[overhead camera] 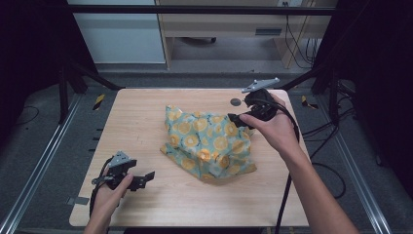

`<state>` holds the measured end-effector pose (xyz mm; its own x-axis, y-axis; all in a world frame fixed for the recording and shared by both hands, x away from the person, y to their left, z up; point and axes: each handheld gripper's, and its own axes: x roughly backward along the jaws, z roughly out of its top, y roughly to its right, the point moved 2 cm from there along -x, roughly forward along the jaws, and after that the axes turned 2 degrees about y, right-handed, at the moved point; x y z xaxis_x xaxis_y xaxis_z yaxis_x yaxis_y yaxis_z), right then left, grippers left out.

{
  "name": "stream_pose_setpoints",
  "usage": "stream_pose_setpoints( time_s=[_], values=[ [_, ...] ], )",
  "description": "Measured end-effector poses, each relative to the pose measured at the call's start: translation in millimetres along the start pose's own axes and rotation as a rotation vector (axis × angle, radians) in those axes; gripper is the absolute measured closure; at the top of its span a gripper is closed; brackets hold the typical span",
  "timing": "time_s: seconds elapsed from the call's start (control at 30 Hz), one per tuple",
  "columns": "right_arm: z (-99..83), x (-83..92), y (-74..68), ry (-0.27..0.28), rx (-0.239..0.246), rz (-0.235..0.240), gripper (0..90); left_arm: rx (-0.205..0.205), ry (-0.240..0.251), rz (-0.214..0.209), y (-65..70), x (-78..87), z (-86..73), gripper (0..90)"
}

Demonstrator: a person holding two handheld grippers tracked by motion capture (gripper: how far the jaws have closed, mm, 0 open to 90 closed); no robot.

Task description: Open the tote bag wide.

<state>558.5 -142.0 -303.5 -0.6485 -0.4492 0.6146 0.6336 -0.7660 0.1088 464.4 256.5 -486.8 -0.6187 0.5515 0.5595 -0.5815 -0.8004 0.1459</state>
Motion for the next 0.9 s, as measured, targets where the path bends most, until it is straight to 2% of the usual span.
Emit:
stream_pose_setpoints(
  time_s=[0.17, 0.2, 0.23, 0.27, 0.53, 0.7, 0.9],
  values=[
    [1.6, -24.8, 1.0, -0.024, -0.023, 0.035, 12.3, -0.009, -0.01, -0.002, 2.5, -1.6, -0.7, 5.5],
    [1.6, -24.8, 1.0, -0.024, -0.023, 0.035, 12.3, -0.014, -0.012, -0.004, 2.7, -1.2, -0.7, 5.5],
    [2.0, -36.5, 0.8, -0.04, -0.027, 0.048, 12.3, -0.012, -0.009, -0.005, 2.9, -1.4, -0.7, 5.5],
    [2.0, -36.5, 0.8, -0.04, -0.027, 0.048, 12.3, -0.013, -0.011, -0.008, 2.8, -1.5, -0.8, 5.5],
    [1.0, -81.6, 1.8, -0.101, -0.074, 0.096, 12.8, -0.01, -0.014, -0.016, 1.4, -3.0, -0.1, 5.5],
    [-1.6, -100.3, 3.0, -0.13, -0.104, 0.132, 12.6, -0.019, -0.019, -0.021, 2.8, -4.1, -0.1, 5.6],
    [-10.8, -115.2, -0.2, -0.162, -0.113, 0.15, 14.5, -0.03, -0.022, -0.026, 5.7, -5.0, 0.2, 5.6]
  ],
)
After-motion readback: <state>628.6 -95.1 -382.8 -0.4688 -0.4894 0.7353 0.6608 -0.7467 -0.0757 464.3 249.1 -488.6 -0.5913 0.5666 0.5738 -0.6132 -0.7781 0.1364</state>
